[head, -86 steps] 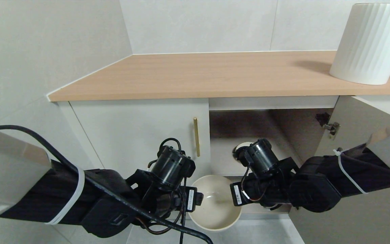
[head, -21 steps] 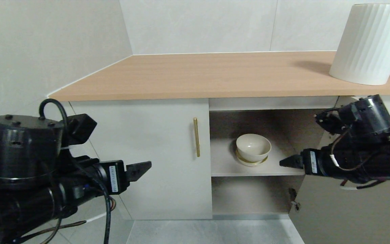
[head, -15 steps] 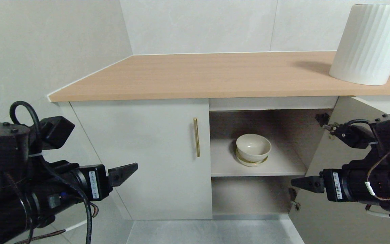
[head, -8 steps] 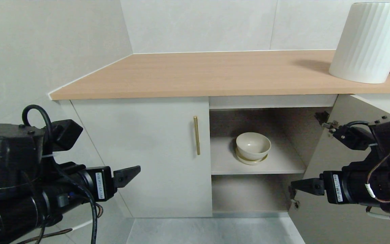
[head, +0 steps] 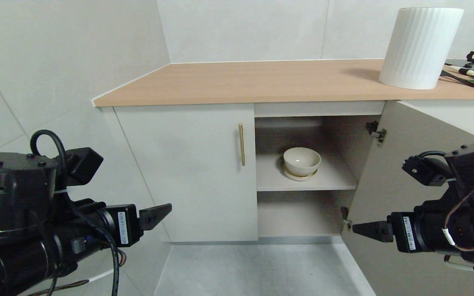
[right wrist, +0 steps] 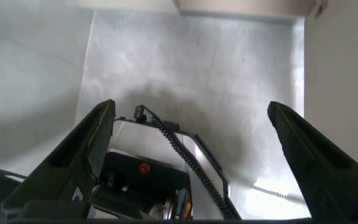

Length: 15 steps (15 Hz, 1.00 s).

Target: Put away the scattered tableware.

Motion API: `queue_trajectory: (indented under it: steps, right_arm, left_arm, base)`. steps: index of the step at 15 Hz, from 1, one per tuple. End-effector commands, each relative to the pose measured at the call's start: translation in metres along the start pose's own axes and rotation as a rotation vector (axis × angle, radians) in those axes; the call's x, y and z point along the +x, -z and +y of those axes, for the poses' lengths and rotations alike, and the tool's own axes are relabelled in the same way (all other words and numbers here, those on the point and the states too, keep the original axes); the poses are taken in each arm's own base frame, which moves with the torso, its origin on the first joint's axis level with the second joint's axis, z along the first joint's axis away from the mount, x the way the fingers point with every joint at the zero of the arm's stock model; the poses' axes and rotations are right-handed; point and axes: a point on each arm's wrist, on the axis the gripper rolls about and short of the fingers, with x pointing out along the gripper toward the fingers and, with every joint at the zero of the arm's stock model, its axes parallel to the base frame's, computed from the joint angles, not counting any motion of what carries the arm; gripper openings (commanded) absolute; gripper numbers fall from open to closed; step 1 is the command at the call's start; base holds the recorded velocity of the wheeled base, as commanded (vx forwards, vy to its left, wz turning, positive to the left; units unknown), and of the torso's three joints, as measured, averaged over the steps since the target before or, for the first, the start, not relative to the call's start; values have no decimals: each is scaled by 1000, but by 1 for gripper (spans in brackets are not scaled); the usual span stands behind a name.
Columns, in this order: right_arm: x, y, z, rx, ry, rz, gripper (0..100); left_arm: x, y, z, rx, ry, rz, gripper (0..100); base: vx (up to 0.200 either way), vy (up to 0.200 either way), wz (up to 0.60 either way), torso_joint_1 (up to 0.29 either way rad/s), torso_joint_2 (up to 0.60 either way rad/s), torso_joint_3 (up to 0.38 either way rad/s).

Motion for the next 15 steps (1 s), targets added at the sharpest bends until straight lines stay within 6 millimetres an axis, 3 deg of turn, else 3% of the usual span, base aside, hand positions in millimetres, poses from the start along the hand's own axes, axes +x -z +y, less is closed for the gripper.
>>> queue_trajectory:
  steps: [1,6,15]
  right_arm:
    - [3,1,0,-3,2,11,100]
    - [2,2,0,-4,3,12,100]
    - [0,2,2,-9,-1,5,100]
  left_arm:
    - [1,0,0,1,-1,4,100]
    - [1,1,0,1,-1,5,100]
    - [1,1,0,3,-2,6,100]
  base:
    - [-200,0,0,2,-2,-2]
    - [-200,0,0,3,2,1]
    - [0,0,0,0,0,0]
